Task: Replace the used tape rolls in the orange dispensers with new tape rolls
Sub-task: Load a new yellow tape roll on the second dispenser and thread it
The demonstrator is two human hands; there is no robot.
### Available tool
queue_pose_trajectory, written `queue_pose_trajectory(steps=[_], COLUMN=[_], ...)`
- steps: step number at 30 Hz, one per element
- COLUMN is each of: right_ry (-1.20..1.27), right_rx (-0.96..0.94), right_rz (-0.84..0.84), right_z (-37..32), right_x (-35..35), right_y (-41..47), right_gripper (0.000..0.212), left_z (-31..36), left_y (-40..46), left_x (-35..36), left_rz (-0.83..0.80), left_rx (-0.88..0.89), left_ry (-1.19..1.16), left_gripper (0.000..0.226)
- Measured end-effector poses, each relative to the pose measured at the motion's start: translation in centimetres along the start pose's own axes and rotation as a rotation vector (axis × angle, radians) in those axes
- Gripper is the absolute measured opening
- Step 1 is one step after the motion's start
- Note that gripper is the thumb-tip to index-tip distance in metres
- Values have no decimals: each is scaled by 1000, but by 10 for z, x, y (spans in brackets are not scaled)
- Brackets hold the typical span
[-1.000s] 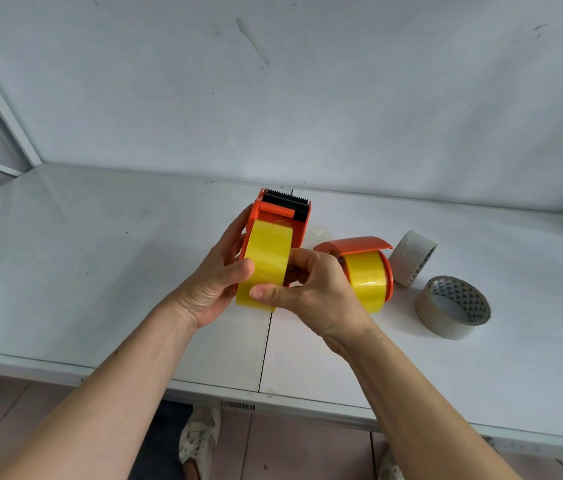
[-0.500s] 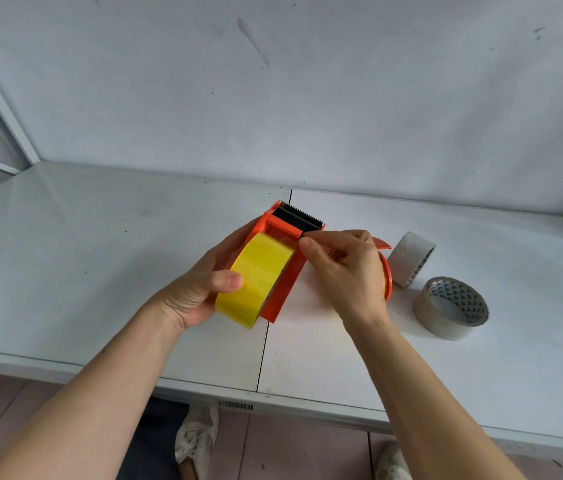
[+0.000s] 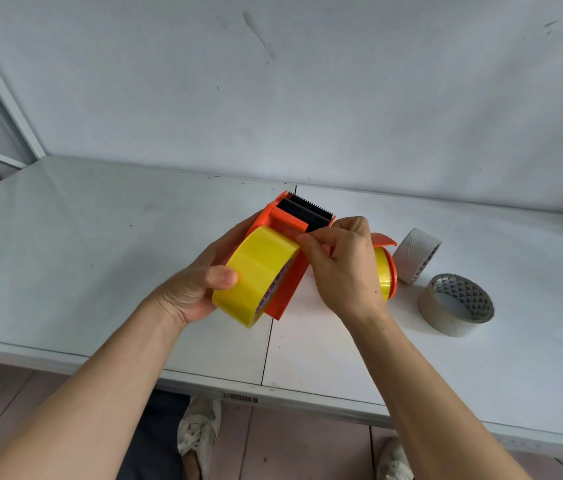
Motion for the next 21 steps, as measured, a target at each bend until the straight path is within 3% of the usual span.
queue_pose_trajectory(steps=[6,14,17,21], right_ry=[-102,-232,-384,-671], right_rx=[-142,-270,-297,-338], right_rz=[164,191,215,242], right_z=[-15,-38,-45,-49], right_x=[-9,-13,-13,-13], right_y=[-8,-11,-12,-16], right_gripper=[12,17,20,7], left_z=[-3,-1,-2,-7], left_y=[-1,-2,-2,-3], left_x=[-10,-5,-5,-4], left_rz=[37,-8,-7,1], left_rx=[-33,-46,-52,-95], left_ry=[-34,-11,-36,-59], left_gripper=[79,73,75,79])
Point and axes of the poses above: each hand's wrist, its own y-axis towards the middle knuckle, its own x-axis out of the palm, z = x × y, the point moved 9 cm from there along y, towards the middle knuckle, and after that the axes turned 4 degrees about -x, right-handed, at the moved point
